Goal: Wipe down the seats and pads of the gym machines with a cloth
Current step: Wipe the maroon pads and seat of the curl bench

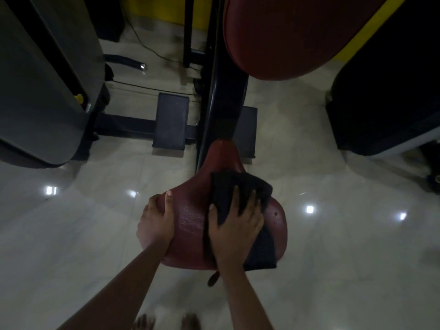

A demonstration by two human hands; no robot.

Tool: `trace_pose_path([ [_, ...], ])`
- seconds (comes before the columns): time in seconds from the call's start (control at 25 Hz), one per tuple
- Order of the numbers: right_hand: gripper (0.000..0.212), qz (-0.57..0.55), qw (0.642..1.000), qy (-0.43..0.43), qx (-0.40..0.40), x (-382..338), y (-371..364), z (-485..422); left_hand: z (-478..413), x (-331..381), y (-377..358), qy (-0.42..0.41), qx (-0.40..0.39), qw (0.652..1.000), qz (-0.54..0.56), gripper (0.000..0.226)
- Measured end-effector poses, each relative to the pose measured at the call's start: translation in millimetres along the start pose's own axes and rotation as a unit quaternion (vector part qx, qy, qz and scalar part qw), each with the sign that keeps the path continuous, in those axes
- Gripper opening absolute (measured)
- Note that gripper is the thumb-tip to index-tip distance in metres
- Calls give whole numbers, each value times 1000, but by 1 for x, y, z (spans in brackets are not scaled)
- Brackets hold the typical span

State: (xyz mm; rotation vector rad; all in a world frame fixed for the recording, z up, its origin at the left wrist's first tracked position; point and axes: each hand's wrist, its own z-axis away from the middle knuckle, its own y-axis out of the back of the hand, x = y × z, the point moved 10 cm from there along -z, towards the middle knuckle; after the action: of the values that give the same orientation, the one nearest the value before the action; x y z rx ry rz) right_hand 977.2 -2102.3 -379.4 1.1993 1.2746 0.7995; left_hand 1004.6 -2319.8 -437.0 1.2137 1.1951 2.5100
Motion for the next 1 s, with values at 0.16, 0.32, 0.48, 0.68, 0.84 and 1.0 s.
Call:
trace_pose_path([
  [0.16,66,20,994,103,-21,-18,-9,13,1,-2,-1,-7,-3,1000,2,59],
  [0.32,73,3,998,29,-56,-4,-12,-61,-1,-4,-2,-5,1,1000,7,59],
  [0.48,71,-32,996,-8,-81,22,-11,-83,-2,-6,-4,-12,-5,1000,15,60],
  [0.68,70,-50,999,-22,-1,75,10,-63,0,-5,-3,-12,-5,1000,6,59],
  [0.84,68,12,1000,18,-6,43,2,-82,-2,-4,-3,-15,10,1000,0,59],
  [1.0,60,-64,997,-10,-42,83,3,-78,-5,-8,-5,-16,9,1000,3,59],
])
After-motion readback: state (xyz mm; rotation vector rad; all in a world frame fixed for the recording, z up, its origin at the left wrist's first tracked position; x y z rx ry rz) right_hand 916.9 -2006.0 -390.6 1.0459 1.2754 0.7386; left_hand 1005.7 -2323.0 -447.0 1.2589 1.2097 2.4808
